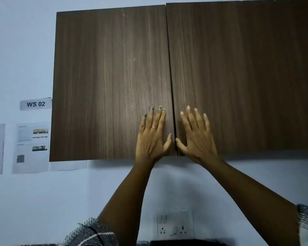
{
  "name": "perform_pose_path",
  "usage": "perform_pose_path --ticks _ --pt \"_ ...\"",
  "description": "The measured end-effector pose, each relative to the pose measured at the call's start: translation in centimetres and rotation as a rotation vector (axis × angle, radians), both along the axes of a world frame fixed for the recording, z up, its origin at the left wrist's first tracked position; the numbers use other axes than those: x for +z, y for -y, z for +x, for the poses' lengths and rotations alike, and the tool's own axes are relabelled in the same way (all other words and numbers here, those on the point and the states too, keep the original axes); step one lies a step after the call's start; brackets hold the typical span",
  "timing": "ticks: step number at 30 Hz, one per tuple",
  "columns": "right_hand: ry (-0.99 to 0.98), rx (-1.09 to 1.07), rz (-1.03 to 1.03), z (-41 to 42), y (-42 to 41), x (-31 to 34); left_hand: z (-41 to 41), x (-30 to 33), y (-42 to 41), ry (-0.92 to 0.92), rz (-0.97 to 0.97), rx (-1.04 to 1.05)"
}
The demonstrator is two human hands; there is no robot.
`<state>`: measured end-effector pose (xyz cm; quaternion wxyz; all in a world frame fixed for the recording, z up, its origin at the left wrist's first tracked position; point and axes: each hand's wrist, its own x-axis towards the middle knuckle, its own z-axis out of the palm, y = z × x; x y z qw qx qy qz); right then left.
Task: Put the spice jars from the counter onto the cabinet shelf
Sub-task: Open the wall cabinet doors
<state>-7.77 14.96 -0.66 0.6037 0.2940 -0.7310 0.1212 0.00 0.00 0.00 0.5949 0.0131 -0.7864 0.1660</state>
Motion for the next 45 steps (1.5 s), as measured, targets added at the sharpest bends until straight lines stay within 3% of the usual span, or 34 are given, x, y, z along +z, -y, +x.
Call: perform_pose_path --ticks 6,14,23,35,45 --pt "0.162 -0.174 0.27 -1.4 0.5 -0.4 -2.2 -2.0 -0.1 0.153 -0.004 -0.062" --pt "0.294 -0.254 0.161 -3.2 0.9 -1.5 -6.2 -3.3 -0.6 0.283 0.008 -0.118" --pt "0.308 -0.244 0.083 -5.6 1.7 -2.2 -8.9 -3.9 0.3 0.237 -0.041 -0.061" --pt "0.226 -0.213 0.099 -3.0 -1.2 -2.7 -7.9 -6.6 -2.0 0.105 0.195 -0.441" --pt "0.063 -0.167 0.139 2.7 -6.2 -3.1 -4.4 -7.1 -7.9 -0.053 0.249 -0.73"
